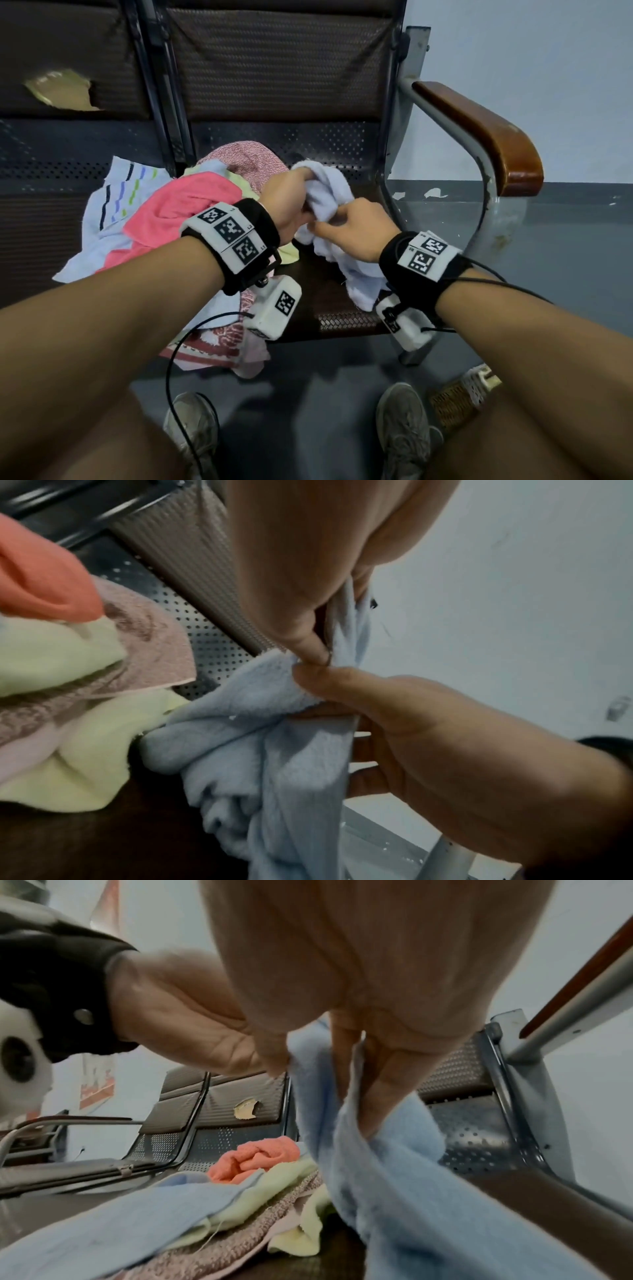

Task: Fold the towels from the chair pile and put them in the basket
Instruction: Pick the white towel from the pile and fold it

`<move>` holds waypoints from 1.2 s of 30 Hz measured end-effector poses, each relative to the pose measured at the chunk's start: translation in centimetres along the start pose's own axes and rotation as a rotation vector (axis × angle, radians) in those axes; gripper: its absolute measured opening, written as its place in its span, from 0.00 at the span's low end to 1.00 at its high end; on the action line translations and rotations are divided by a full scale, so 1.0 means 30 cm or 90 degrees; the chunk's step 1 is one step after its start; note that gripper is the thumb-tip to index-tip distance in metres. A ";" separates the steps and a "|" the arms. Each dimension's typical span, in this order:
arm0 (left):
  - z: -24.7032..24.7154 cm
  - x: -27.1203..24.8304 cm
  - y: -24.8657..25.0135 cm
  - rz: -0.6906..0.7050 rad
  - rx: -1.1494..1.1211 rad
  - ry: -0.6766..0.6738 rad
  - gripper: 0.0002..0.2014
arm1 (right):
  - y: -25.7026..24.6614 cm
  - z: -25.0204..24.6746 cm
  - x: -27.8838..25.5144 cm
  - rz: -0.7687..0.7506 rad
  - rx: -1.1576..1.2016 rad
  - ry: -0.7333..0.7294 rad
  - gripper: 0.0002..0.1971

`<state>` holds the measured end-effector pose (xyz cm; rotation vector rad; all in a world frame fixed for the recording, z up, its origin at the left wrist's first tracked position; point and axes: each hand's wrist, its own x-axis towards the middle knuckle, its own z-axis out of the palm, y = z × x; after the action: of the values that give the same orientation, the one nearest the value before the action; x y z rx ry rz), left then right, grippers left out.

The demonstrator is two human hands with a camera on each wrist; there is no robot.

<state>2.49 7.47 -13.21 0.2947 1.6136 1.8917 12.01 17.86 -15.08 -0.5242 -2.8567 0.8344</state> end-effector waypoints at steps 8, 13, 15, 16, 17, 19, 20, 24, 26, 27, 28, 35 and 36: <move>-0.005 0.007 0.034 0.128 -0.002 0.037 0.10 | 0.003 -0.036 0.055 0.089 0.465 0.132 0.16; -0.025 0.016 0.044 0.164 0.024 0.048 0.12 | -0.015 -0.088 0.056 0.034 0.497 0.166 0.17; -0.029 0.022 0.048 0.163 0.014 0.054 0.12 | -0.003 -0.092 0.049 0.003 0.416 0.123 0.19; -0.031 0.023 0.046 0.158 0.014 0.055 0.12 | 0.008 -0.089 0.049 -0.004 0.337 0.106 0.19; -0.034 0.023 0.042 0.152 0.018 0.059 0.12 | 0.023 -0.083 0.052 -0.010 0.228 0.095 0.17; -0.047 0.028 0.027 0.136 0.034 0.080 0.13 | 0.045 -0.070 0.056 -0.014 0.045 0.081 0.15; -0.056 0.031 0.021 0.129 0.043 0.088 0.13 | 0.052 -0.065 0.057 -0.020 0.001 0.075 0.15; -0.086 0.047 0.007 0.119 0.078 0.096 0.13 | 0.066 -0.052 0.066 -0.039 -0.057 0.059 0.10; -0.102 0.053 0.008 0.131 0.088 0.115 0.15 | 0.070 -0.048 0.070 -0.009 -0.120 0.000 0.06; -0.108 0.053 0.008 0.140 0.098 0.126 0.16 | 0.071 -0.047 0.072 0.008 -0.152 -0.042 0.07; -0.116 0.053 0.008 0.150 0.115 0.137 0.16 | 0.068 -0.047 0.071 0.017 -0.177 -0.088 0.09; -0.190 0.081 0.013 0.144 0.326 0.247 0.05 | 0.102 -0.118 0.070 0.088 0.064 0.041 0.13; -0.198 0.080 0.016 0.152 0.360 0.241 0.03 | 0.111 -0.126 0.069 0.098 0.118 0.100 0.16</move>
<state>-2.76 4.06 -14.63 0.3914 2.4621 1.6881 11.84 23.11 -13.65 -0.7565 -2.5906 1.0203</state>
